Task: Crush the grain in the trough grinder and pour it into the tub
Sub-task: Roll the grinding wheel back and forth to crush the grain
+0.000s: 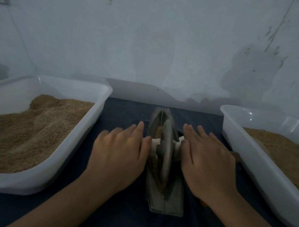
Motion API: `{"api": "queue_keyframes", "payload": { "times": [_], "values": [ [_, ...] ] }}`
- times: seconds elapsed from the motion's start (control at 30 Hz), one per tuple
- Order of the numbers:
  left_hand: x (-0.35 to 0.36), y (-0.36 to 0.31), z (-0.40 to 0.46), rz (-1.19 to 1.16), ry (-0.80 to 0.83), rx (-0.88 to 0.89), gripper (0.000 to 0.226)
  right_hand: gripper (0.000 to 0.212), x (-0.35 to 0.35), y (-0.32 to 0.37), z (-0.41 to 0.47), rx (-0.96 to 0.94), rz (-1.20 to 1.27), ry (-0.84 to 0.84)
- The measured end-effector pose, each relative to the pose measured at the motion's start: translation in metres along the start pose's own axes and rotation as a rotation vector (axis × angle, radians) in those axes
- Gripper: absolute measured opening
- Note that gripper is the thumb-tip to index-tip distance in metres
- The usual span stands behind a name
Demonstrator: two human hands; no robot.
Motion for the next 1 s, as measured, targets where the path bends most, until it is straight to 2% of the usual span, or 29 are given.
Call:
{"api": "queue_keyframes", "payload": {
  "times": [0.13, 0.23, 0.37, 0.43, 0.5, 0.57, 0.67, 0.8, 0.93, 1.0],
  "values": [
    [0.01, 0.002, 0.015, 0.017, 0.118, -0.03, 0.063, 0.065, 0.007, -0.001, 0.008, 0.001, -0.01, 0.032],
    [0.036, -0.009, 0.047, 0.193, 0.189, 0.028, 0.065, 0.062, 0.038, -0.022, 0.036, 0.067, 0.025, 0.126],
    [0.078, 0.001, 0.099, 0.174, 0.334, -0.125, 0.051, 0.05, 0.062, -0.048, 0.08, 0.215, 0.081, 0.157],
    [0.087, 0.001, 0.11, 0.168, 0.368, -0.148, 0.05, 0.041, 0.066, -0.051, 0.09, 0.249, 0.14, 0.139],
    [0.08, -0.006, 0.105, 0.227, 0.329, -0.078, 0.054, 0.04, 0.062, -0.048, 0.085, 0.236, 0.123, 0.137],
    [0.058, -0.012, 0.083, 0.252, 0.234, 0.004, 0.059, 0.049, 0.054, -0.039, 0.066, 0.143, 0.061, 0.122],
    [0.023, -0.007, 0.038, 0.111, 0.15, 0.0, 0.065, 0.063, 0.032, -0.018, 0.025, 0.018, 0.032, 0.08],
    [-0.005, -0.002, 0.001, -0.047, 0.071, 0.035, 0.059, 0.059, -0.004, 0.002, -0.008, -0.074, -0.016, -0.076],
    [0.011, -0.003, 0.02, -0.001, 0.14, 0.02, 0.061, 0.068, 0.014, -0.002, 0.014, -0.044, -0.005, 0.059],
    [0.038, -0.004, 0.044, 0.117, 0.214, 0.014, 0.063, 0.067, 0.036, -0.014, 0.041, -0.003, -0.002, 0.149]
  ]
}}
Point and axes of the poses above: each hand's wrist, its own z-axis towards the middle knuckle, its own x-axis out of the palm, y = z × x, the point moved 10 cm from there along z, towards the middle knuckle, and after that the axes turned 10 degrees about -x, right-handed, at the moved point
